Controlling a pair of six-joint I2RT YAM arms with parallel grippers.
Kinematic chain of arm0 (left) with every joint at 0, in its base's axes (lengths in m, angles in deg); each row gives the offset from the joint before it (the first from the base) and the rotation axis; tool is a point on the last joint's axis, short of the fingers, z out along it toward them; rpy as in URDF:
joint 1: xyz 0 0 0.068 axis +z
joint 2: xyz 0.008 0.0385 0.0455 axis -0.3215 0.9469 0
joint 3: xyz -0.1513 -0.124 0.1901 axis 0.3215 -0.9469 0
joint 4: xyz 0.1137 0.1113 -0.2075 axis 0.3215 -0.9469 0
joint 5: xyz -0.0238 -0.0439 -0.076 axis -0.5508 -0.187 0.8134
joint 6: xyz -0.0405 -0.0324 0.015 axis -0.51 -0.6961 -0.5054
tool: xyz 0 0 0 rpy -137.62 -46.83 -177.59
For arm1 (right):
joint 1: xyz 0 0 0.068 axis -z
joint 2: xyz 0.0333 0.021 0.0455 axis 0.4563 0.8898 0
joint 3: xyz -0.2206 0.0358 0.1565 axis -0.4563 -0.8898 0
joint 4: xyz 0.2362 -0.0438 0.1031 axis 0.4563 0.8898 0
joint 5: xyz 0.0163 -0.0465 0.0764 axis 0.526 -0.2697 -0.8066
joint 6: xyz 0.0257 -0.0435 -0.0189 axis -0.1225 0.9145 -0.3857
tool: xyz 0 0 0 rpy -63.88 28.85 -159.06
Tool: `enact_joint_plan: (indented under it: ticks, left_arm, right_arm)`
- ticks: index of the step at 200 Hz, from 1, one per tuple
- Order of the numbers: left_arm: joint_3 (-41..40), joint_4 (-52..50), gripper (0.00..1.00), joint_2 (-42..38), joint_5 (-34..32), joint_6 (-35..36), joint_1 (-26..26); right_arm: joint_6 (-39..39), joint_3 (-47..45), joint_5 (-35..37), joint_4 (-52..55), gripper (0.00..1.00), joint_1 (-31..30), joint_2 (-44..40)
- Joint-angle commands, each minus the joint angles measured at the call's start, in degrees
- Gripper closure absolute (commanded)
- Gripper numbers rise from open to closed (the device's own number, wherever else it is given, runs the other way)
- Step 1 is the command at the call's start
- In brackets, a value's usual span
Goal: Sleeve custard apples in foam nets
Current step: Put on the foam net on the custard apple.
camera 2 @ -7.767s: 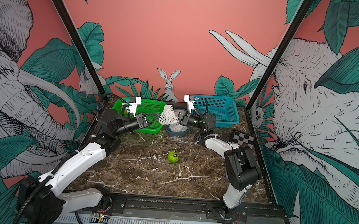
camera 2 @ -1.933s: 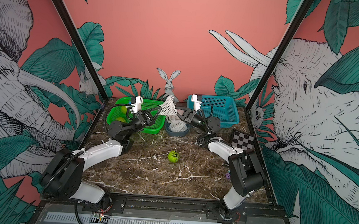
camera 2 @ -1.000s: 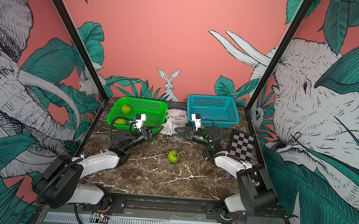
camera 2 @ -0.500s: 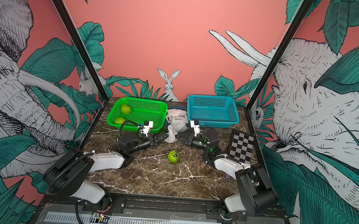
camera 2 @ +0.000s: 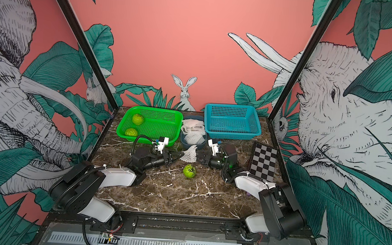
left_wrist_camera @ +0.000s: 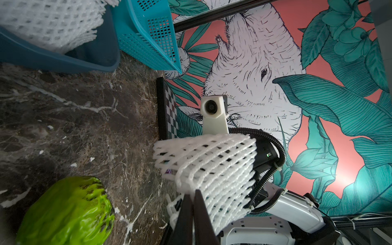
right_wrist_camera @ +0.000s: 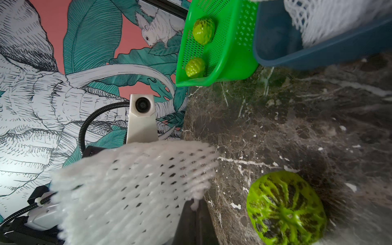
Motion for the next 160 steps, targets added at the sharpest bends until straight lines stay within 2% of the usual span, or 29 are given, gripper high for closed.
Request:
enact_joint_plan:
  ticks: [1,66,129,160]
  left_arm:
    - [-1.19,-2.87,1.0,-1.0,2.27,1.24,-0.4]
    - [-1.76,-5.14,1.0,1.31,3.96,2.29,-1.18]
    - [-1.28,-2.76,0.96,6.71,4.82,2.34,-1.27]
    - [-1.26,-0.02,0.98,9.18,4.73,0.83,-1.27]
  right_arm:
    - [3.07,-0.68,0.48,3.37,1.0,-0.5,-1.89]
    - [8.32,-0.45,2.64,10.98,1.0,-2.18,-2.74]
    - [9.53,0.17,4.79,10.53,1.0,-3.22,-0.76]
    - [10.03,0.09,5.09,11.66,1.0,-3.32,-0.87]
